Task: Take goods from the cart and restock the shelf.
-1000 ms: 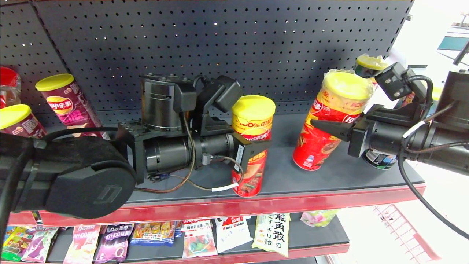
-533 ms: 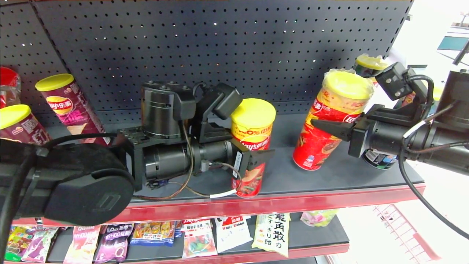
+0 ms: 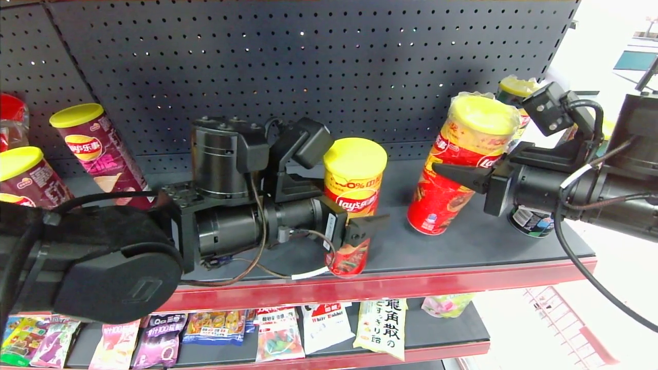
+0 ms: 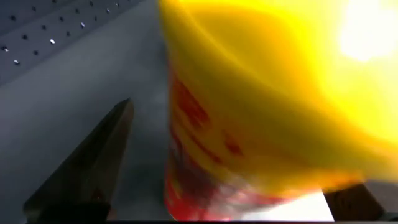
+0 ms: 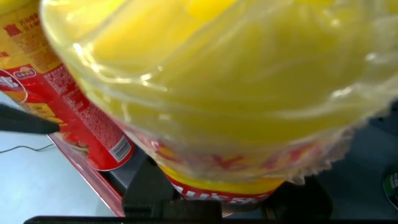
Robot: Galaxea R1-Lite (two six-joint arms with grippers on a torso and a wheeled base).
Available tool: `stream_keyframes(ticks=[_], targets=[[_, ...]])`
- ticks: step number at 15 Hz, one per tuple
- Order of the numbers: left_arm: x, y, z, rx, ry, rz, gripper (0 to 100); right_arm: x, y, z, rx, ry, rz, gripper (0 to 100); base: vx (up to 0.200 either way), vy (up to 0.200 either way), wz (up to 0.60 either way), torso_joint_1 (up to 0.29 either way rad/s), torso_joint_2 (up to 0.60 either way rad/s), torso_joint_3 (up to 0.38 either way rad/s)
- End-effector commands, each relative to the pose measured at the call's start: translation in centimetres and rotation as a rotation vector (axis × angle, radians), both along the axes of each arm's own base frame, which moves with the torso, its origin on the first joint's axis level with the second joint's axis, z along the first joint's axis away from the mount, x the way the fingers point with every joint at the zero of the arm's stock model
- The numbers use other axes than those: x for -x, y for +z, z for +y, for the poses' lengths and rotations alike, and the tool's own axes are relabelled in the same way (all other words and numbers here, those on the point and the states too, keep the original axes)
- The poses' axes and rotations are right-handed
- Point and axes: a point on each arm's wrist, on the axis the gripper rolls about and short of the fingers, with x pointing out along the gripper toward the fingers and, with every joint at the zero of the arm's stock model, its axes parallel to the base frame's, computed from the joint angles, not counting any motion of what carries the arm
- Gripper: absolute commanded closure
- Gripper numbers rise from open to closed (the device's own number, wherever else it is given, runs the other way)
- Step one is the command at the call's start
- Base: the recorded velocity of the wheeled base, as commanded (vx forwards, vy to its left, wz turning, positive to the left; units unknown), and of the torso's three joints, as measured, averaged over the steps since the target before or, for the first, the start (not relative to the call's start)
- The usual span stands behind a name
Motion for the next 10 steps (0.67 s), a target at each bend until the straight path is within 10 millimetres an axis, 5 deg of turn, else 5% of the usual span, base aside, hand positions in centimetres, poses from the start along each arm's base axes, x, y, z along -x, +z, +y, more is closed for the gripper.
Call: stream_keyframes(ticks=[1, 10], targets=[[0.8, -0.1, 1.1, -0.006, 0.01, 0.007, 0, -0.8, -0.1, 0.6, 0.002, 0.011, 0.005, 100, 0.0, 0.0, 0.0, 0.0, 0.0, 0.0], [4.9, -0.7, 6.3, -0.03, 0.06, 0.032, 0, -4.4, -0.4, 4.8, 0.007, 0.057, 0.004, 100, 0.0, 0.0, 0.0, 0.0, 0.0, 0.0]])
